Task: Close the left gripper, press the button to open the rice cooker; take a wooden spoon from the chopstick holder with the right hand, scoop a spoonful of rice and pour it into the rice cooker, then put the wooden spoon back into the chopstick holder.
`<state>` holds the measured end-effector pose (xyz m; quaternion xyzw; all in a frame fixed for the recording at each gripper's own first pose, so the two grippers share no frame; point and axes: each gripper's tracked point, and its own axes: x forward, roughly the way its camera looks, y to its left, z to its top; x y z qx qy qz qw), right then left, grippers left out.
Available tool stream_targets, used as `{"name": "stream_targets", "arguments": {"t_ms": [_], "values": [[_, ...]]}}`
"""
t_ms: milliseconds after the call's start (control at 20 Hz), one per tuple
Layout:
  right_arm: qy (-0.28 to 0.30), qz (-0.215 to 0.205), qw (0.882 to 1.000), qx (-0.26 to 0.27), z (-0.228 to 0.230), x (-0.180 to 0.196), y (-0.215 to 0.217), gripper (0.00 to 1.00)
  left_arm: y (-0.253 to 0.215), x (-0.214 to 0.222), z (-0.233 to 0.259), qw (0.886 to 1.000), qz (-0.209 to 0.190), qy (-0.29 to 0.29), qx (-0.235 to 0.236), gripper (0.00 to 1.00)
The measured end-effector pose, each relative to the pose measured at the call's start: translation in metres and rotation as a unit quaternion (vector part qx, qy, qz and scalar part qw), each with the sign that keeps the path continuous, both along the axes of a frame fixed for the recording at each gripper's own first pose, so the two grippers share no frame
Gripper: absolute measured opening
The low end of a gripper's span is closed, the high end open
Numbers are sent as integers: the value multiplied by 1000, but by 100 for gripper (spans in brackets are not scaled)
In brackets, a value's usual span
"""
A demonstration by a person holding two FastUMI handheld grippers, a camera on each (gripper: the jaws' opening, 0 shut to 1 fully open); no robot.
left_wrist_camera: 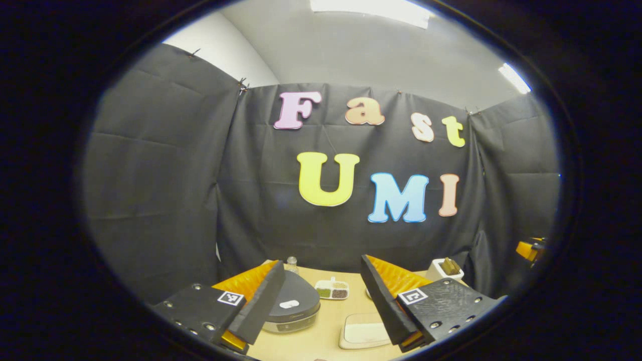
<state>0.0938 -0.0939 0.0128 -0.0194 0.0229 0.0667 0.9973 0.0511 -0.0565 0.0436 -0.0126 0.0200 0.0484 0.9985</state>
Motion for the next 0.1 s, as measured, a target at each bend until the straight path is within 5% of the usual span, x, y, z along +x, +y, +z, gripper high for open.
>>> {"name": "stream_targets", "arguments": {"t_ms": [100], "values": [[9,4,1000,-3,-5,-13,15,98,12,-13,-2,1000,-13,-2,-11,96]]}}
